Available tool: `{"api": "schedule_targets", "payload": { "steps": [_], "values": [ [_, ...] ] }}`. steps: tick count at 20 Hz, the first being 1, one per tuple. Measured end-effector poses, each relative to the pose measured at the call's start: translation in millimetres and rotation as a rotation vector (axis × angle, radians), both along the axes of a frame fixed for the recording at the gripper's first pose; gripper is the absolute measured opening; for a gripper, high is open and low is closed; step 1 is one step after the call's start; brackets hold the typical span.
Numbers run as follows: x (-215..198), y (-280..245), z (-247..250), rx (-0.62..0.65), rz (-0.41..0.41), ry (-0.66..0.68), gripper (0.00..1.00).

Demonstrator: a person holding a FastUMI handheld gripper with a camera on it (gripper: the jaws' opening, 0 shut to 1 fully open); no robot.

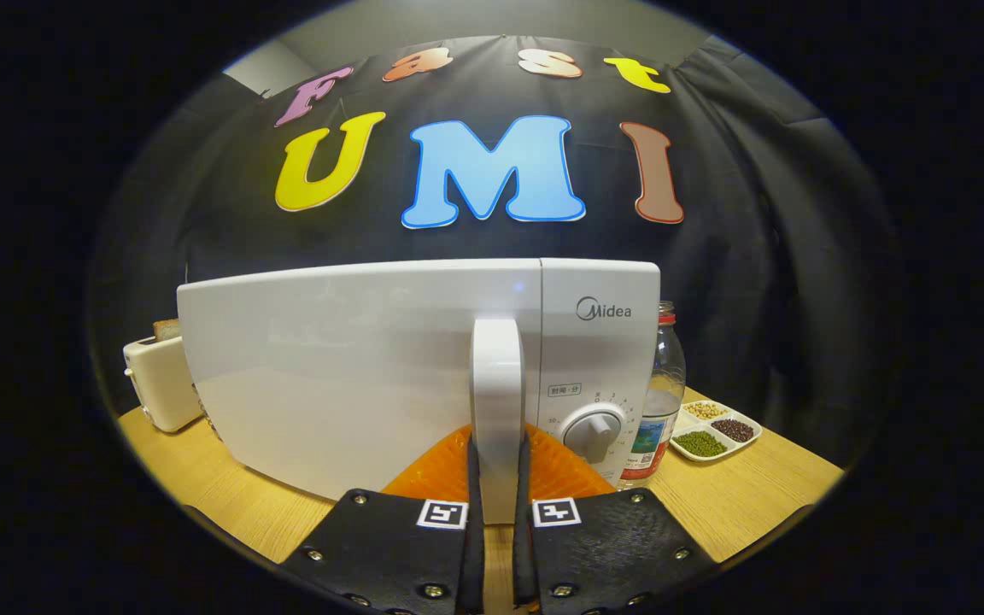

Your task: Open the microwave, put the food inside, and close the microwave door.

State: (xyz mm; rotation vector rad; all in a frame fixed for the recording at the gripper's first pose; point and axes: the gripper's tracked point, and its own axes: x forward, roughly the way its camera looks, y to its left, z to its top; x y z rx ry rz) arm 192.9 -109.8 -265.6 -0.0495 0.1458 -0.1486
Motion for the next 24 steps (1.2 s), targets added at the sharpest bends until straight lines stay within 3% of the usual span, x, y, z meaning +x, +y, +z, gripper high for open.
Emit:
{"api": "schedule_targets", "payload": {
  "steps": [3,6,19,24],
  "values": [
    [-7,3,-1,0.002,0.003,0.017,0.13],
    [-33,9,1,-0.080,0.010,0.000,0.13],
    [-143,86,-5,-0.007,0.167,0.119,0.13],
    [-180,133,-6,-0.017,0.212,0.078,0.13]
  ]
}}
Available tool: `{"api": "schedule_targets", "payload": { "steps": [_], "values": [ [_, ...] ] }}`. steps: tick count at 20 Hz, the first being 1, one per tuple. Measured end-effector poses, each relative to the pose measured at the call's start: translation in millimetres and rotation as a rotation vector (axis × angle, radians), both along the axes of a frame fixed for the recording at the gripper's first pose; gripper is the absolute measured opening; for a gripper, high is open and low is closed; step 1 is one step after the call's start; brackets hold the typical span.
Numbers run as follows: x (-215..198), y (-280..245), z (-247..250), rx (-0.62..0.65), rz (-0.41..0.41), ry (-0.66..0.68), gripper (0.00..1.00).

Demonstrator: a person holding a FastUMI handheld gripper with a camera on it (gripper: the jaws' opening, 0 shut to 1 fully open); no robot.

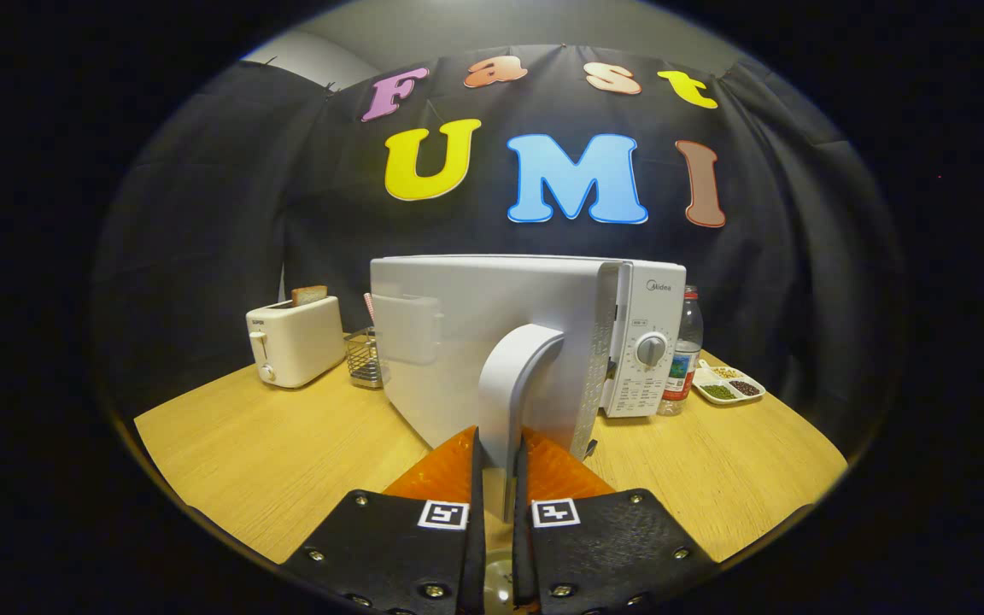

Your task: Open the microwave, put the food inside, and close the microwave door.

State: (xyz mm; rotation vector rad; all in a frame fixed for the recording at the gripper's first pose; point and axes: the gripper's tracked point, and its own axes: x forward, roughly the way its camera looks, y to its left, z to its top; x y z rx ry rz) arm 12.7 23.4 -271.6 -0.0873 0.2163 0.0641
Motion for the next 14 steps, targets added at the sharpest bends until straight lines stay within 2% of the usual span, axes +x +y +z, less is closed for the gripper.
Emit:
{"api": "schedule_targets", "payload": {
  "steps": [4,11,14],
  "values": [
    [-16,27,-1,-0.002,-0.018,-0.047,0.13],
    [-34,74,-3,0.020,-0.174,-0.106,0.13],
    [-44,119,-5,0.009,-0.133,-0.138,0.13]
  ]
}}
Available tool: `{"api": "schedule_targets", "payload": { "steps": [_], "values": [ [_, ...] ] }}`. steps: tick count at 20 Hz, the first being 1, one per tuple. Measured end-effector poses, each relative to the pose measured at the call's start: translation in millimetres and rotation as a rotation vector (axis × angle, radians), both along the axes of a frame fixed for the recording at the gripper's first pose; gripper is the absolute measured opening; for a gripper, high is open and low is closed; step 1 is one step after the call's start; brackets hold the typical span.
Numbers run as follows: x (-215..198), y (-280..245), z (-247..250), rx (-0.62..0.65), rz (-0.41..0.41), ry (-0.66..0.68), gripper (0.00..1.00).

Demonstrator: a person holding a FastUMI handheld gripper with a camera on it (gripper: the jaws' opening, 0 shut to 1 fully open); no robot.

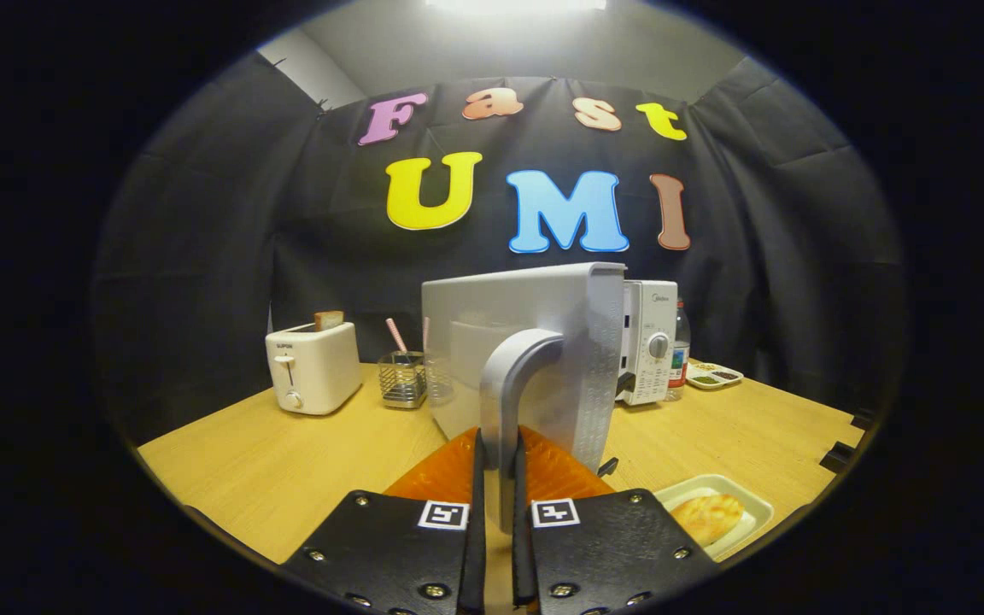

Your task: Open the microwave, put the food inside, and close the microwave door.

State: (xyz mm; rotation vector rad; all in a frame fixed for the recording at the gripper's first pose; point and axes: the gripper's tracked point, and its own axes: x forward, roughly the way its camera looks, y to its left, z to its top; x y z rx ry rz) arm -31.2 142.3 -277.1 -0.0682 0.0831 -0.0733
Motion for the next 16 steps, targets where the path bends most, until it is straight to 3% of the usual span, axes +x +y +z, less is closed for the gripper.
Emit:
{"api": "schedule_targets", "payload": {
  "steps": [5,11,16],
  "values": [
    [-23,49,2,-0.051,0.041,-0.063,0.12],
    [-55,92,36,-0.158,0.185,-0.251,0.12],
    [-65,85,20,-0.134,0.282,-0.156,0.12]
  ]
}}
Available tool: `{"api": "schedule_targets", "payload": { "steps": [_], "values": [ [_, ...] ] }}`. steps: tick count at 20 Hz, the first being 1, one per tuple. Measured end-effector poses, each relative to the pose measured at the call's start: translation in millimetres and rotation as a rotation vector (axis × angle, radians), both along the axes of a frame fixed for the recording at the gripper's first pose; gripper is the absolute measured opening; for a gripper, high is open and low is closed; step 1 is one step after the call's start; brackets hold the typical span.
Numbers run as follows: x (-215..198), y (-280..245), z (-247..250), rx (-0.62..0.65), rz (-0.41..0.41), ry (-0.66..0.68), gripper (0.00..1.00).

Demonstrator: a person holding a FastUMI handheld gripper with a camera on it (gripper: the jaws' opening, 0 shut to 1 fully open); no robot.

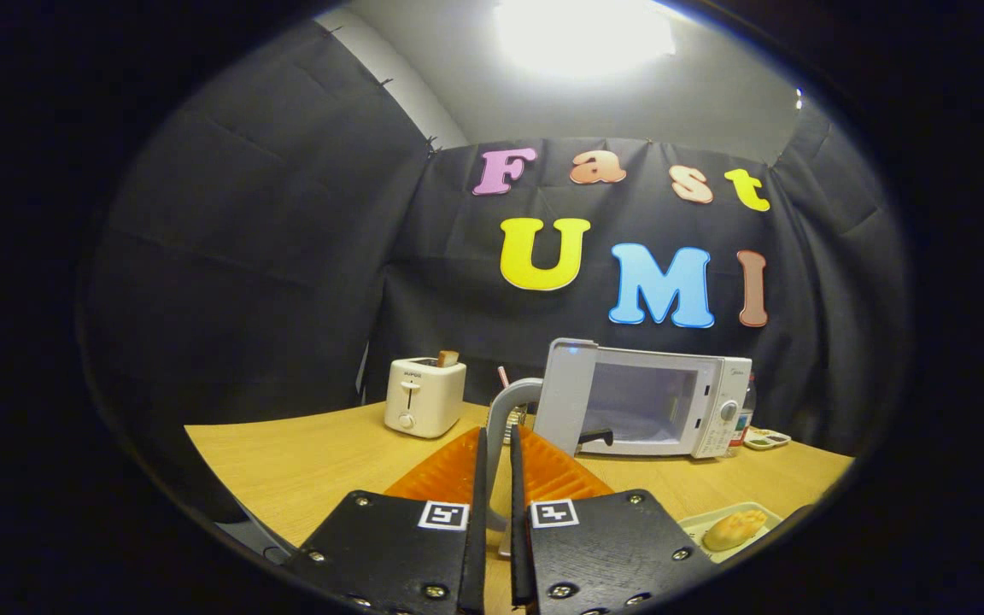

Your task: Open the microwave, put the food inside, and close the microwave door.

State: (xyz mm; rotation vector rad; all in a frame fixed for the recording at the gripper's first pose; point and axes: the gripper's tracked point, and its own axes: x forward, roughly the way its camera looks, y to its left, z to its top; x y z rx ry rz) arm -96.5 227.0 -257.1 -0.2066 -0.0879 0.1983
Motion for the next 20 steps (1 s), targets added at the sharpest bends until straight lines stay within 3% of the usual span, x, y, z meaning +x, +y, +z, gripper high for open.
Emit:
{"api": "schedule_targets", "payload": {
  "steps": [5,7,8,13,16,20],
  "values": [
    [-28,-45,-1,-0.016,0.094,0.046,0.12],
    [-36,-69,-9,-0.037,0.130,0.088,0.34],
    [-37,-85,-13,-0.039,0.128,0.110,0.56],
    [-33,-164,-18,-0.061,0.030,0.134,0.88],
    [-33,-209,-23,-0.173,-0.057,0.104,0.92],
    [-37,-233,-49,-0.149,-0.032,0.176,0.96]
  ]
}}
